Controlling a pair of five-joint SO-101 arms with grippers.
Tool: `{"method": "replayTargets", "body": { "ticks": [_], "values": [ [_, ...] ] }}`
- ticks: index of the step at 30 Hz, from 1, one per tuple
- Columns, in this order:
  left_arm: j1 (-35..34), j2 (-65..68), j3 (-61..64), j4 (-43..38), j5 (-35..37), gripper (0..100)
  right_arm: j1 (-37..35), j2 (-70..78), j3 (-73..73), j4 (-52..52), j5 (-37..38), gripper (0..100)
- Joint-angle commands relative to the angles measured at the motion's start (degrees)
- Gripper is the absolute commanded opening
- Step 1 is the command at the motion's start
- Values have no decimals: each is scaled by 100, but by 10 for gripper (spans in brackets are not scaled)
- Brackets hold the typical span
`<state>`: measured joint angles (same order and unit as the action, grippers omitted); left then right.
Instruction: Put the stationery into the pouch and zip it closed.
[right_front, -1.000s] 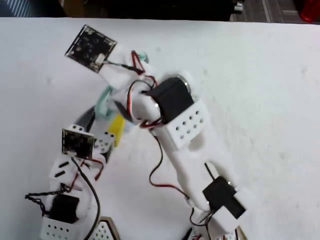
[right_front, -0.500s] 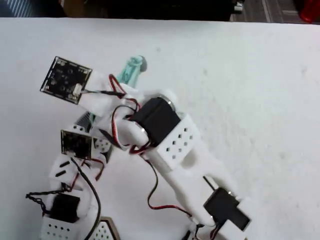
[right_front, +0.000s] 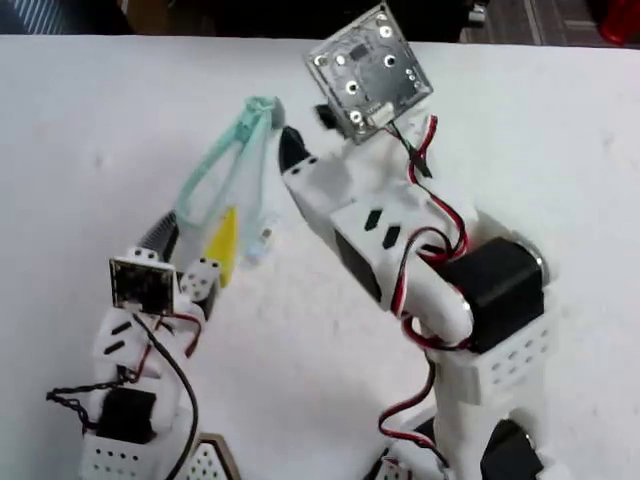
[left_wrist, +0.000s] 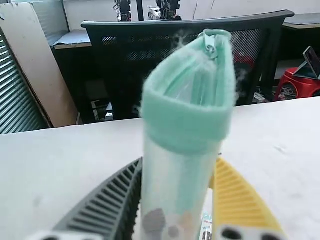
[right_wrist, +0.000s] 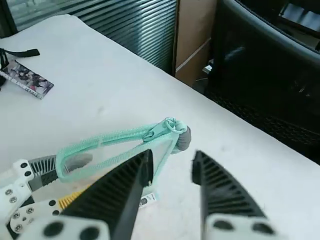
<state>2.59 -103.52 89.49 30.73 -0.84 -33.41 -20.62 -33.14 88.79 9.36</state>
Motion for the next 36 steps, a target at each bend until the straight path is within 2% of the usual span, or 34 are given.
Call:
{"method": "replayTargets", "body": {
  "ticks": [1, 4, 7, 13, 17, 24, 31, 36],
  "values": [
    [-171, -92, -26, -316, 70, 209, 127, -75, 167, 66, -132, 218],
    [84, -92, 105, -554, 18, 191, 127, 48, 598, 31, -132, 197],
    [-356, -92, 132, -800, 123, 188, 365, 189, 1046, -13, -167, 175],
    [-611, -92, 141, -844, 387, 188, 1033, 769, 2268, -734, -1565, 166],
    [-602, -92, 149, -809, 396, 188, 954, 1473, 2813, -1543, -1960, 166],
    [-620, -92, 185, -809, 431, 187, 400, 2633, 2734, -2070, -2127, 166],
    [-629, -92, 211, -835, 431, 187, 180, 3749, 2180, -2132, -3622, 166],
    [-629, -92, 211, -818, 431, 187, 163, 4549, 1600, -2105, -4123, 167]
  ]
}}
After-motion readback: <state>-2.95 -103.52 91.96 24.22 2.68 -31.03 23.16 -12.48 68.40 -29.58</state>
